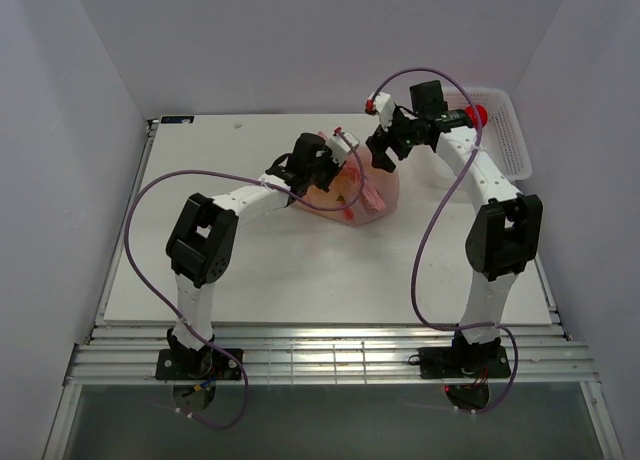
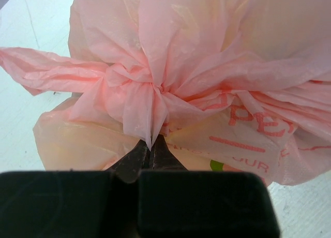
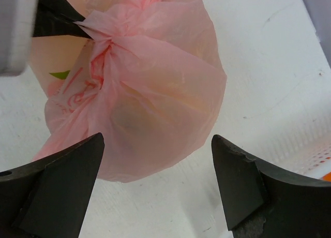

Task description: Take the fake fruits out of the plastic bag

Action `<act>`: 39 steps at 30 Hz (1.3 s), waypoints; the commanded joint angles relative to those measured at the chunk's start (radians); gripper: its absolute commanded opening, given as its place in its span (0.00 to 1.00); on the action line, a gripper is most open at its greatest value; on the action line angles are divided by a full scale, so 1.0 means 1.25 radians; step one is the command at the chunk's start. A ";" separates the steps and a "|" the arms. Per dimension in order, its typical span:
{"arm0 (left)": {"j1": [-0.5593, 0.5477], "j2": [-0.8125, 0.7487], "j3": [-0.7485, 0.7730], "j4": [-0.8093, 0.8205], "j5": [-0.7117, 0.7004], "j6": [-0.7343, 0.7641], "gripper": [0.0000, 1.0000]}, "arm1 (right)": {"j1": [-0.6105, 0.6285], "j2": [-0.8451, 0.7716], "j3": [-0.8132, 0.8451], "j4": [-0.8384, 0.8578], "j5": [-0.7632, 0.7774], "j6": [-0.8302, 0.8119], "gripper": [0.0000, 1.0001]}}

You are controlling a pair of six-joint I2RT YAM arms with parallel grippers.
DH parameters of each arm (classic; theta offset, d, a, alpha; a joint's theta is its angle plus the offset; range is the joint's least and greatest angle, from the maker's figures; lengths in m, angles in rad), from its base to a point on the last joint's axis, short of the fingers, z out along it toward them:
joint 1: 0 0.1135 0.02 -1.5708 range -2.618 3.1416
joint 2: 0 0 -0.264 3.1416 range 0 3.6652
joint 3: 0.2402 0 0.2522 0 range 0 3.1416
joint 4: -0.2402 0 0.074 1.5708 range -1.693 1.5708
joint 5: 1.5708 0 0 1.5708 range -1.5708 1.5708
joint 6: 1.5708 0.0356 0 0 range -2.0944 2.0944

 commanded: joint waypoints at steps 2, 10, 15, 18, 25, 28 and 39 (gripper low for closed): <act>-0.003 -0.069 -0.015 -0.009 0.082 0.069 0.00 | -0.001 0.058 0.069 -0.068 -0.023 -0.051 0.90; -0.003 -0.062 0.000 -0.027 0.107 0.099 0.00 | -0.001 0.154 0.137 -0.082 -0.048 -0.044 0.96; -0.003 -0.053 0.011 -0.029 0.110 0.093 0.00 | 0.000 0.185 0.159 -0.084 -0.086 -0.044 0.94; -0.003 -0.051 0.014 -0.029 0.118 0.088 0.00 | 0.000 0.198 0.163 -0.081 -0.102 -0.039 0.88; -0.003 -0.053 0.018 -0.024 0.119 0.062 0.00 | 0.000 0.208 0.163 -0.087 -0.099 -0.017 0.08; -0.003 -0.058 0.013 -0.013 0.079 0.039 0.00 | 0.000 0.190 0.153 -0.061 -0.092 0.004 0.08; 0.130 -0.160 -0.122 0.062 -0.085 -0.242 0.00 | -0.035 0.004 -0.116 0.203 0.098 0.274 0.08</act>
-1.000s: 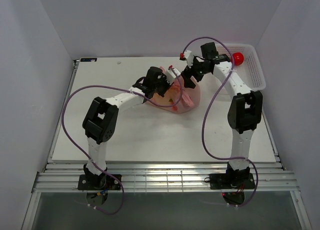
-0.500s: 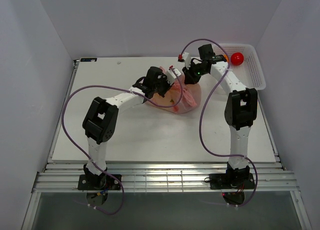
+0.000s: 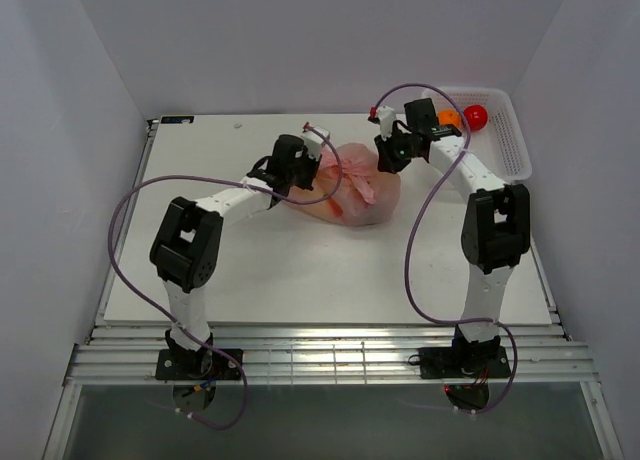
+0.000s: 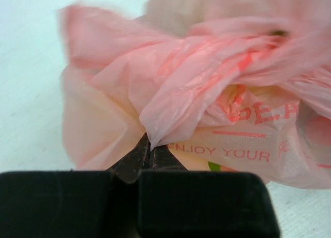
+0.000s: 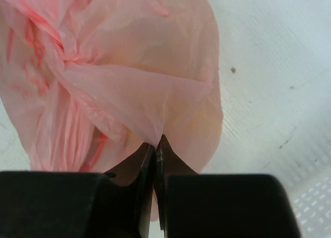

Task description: Take the fake fruits out of the plastic bag

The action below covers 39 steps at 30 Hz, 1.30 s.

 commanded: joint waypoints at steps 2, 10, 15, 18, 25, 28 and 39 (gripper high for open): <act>0.126 -0.146 -0.095 0.074 -0.033 -0.188 0.00 | -0.043 -0.144 -0.162 0.186 0.082 0.135 0.08; 0.190 -0.258 -0.217 0.108 -0.087 -0.286 0.00 | -0.121 -0.306 -0.371 0.377 -0.044 0.255 0.08; 0.227 -0.285 -0.250 0.110 -0.049 -0.340 0.00 | -0.141 -0.345 -0.457 0.420 -0.126 0.247 0.08; 0.235 -0.278 -0.240 0.098 0.026 -0.349 0.00 | -0.142 -0.347 -0.470 0.420 -0.192 0.217 0.08; 0.205 -0.268 -0.238 0.115 0.248 -0.310 0.00 | -0.093 -0.326 -0.405 0.300 -0.216 0.113 0.49; 0.161 -0.278 -0.234 0.104 0.231 -0.270 0.00 | -0.038 -0.339 -0.381 0.289 -0.122 0.075 0.63; 0.135 -0.310 -0.239 0.078 0.258 -0.234 0.00 | 0.157 -0.345 -0.353 0.357 0.122 -0.098 0.90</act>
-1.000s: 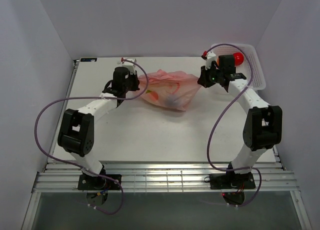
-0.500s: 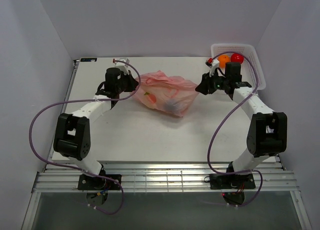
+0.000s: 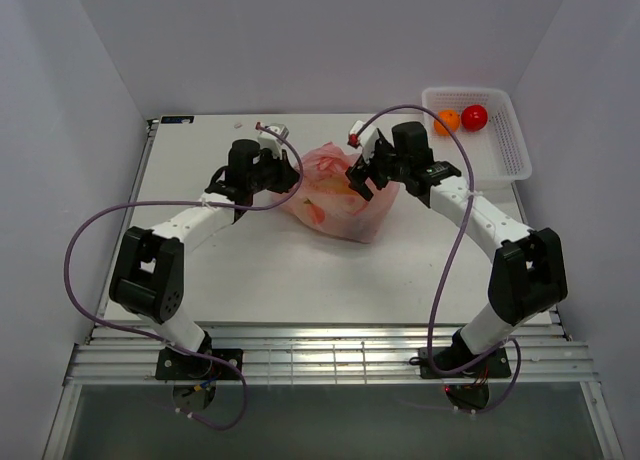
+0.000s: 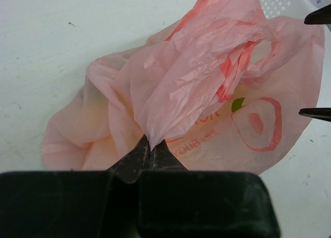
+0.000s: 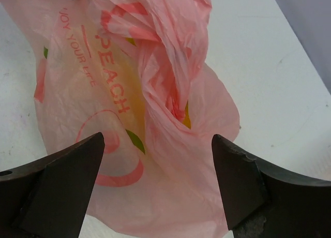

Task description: Take the fake fruits out of the plastic bag

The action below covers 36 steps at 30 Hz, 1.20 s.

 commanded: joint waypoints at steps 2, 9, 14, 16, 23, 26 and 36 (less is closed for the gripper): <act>0.002 -0.061 0.001 -0.011 0.031 0.020 0.00 | 0.028 0.028 0.069 0.013 0.081 -0.091 0.90; 0.001 -0.079 -0.001 -0.014 0.020 0.008 0.00 | 0.038 0.104 0.120 -0.037 0.049 -0.119 0.82; 0.001 -0.080 -0.004 -0.009 0.016 -0.004 0.00 | 0.038 0.127 0.119 -0.064 0.065 -0.111 0.42; 0.001 -0.082 -0.007 -0.007 0.003 -0.007 0.00 | 0.038 0.103 0.095 -0.031 0.114 -0.090 0.20; 0.002 -0.088 -0.027 -0.003 -0.118 -0.057 0.00 | -0.016 -0.051 -0.089 0.113 0.128 0.018 0.08; 0.007 -0.085 -0.026 -0.021 -0.201 -0.077 0.00 | -0.081 -0.114 -0.155 0.159 0.078 0.072 0.08; 0.042 -0.080 -0.003 -0.051 -0.168 -0.109 0.00 | -0.214 -0.225 -0.250 0.241 -0.164 0.186 0.08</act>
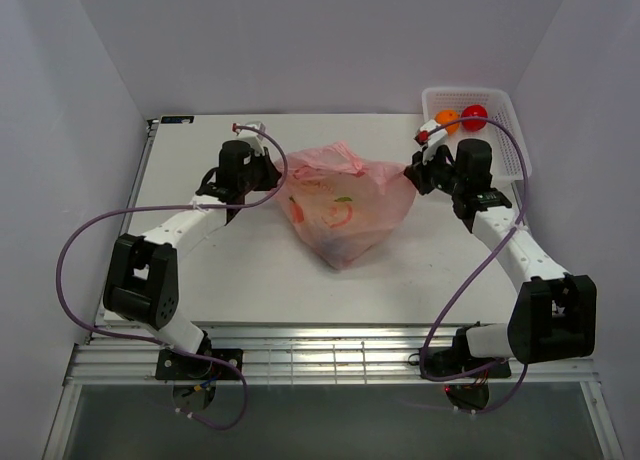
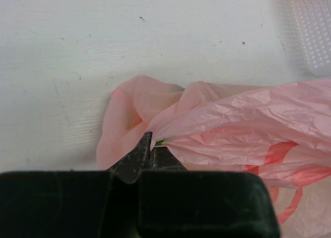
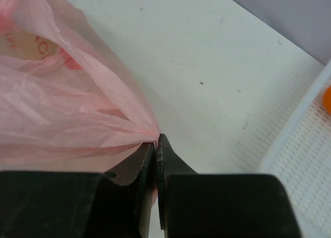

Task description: Take the fake fruits out of the plastic bag

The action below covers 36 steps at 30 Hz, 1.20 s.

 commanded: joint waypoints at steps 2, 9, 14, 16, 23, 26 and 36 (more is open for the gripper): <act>0.008 -0.043 0.020 -0.013 0.022 0.008 0.00 | 0.005 -0.020 -0.007 0.089 -0.149 0.065 0.08; -0.003 -0.085 0.062 -0.071 0.203 0.133 0.98 | 0.005 -0.003 0.047 0.084 -0.295 0.065 0.08; -0.102 -0.104 0.106 -0.072 0.114 0.263 0.98 | 0.005 -0.008 0.072 0.095 -0.368 0.068 0.08; -0.129 -0.090 0.143 -0.072 0.063 0.309 0.98 | 0.005 -0.012 0.072 0.099 -0.396 0.065 0.08; -0.134 0.013 0.295 -0.069 0.030 0.324 0.98 | 0.005 -0.021 0.074 0.079 -0.424 0.038 0.08; -0.134 0.040 0.310 -0.072 0.125 0.383 0.98 | 0.005 -0.029 0.074 0.084 -0.432 0.035 0.08; -0.136 0.077 0.358 -0.099 0.281 0.449 0.98 | 0.005 -0.050 0.077 0.082 -0.424 0.024 0.08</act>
